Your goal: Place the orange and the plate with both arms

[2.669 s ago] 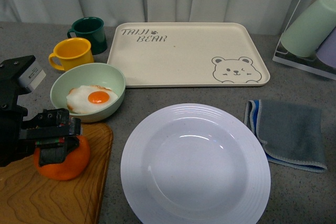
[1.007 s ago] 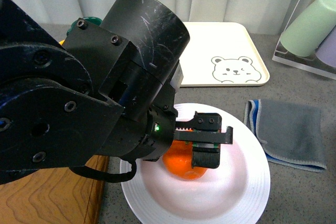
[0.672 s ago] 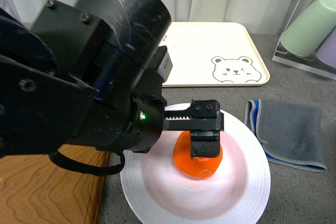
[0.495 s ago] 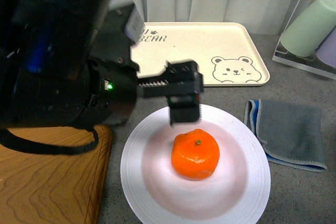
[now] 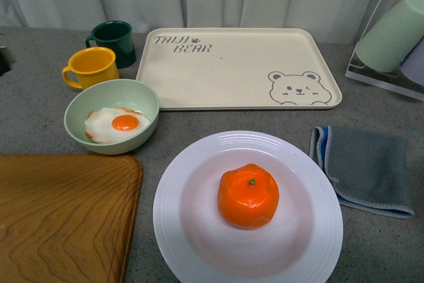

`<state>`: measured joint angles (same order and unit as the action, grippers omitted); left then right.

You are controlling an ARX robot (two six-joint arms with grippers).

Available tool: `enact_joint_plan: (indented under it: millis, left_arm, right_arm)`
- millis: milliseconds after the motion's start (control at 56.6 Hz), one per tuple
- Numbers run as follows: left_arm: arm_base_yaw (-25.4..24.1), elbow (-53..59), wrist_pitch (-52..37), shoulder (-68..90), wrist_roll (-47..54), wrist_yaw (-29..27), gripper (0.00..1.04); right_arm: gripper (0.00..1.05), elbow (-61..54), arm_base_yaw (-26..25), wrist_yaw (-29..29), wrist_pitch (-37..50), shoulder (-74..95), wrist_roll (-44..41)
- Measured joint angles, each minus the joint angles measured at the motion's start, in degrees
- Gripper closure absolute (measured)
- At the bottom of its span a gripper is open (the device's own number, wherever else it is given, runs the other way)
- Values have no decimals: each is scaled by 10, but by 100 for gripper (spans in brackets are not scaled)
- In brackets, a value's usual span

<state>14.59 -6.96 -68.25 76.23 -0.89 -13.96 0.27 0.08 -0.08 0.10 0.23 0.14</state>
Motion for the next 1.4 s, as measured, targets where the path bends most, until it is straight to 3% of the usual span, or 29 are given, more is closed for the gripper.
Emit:
enact_joint_plan:
  millis: [88,477,619,1396]
  left_arm:
    - [-28,14,99,-110,3,27,101]
    - [-86,56,246,-306,4,82,101]
    - [-140,59,306,-375,4,134,101]
    - [-144,59,533,-615,5,139,101]
  right_arm:
    - [9,0,0,0,0,0,0]
    - [9,0,0,0,0,0,0]
    - [9,0,0,0,0,0,0]
    - [9,0,0,0,0,0,0]
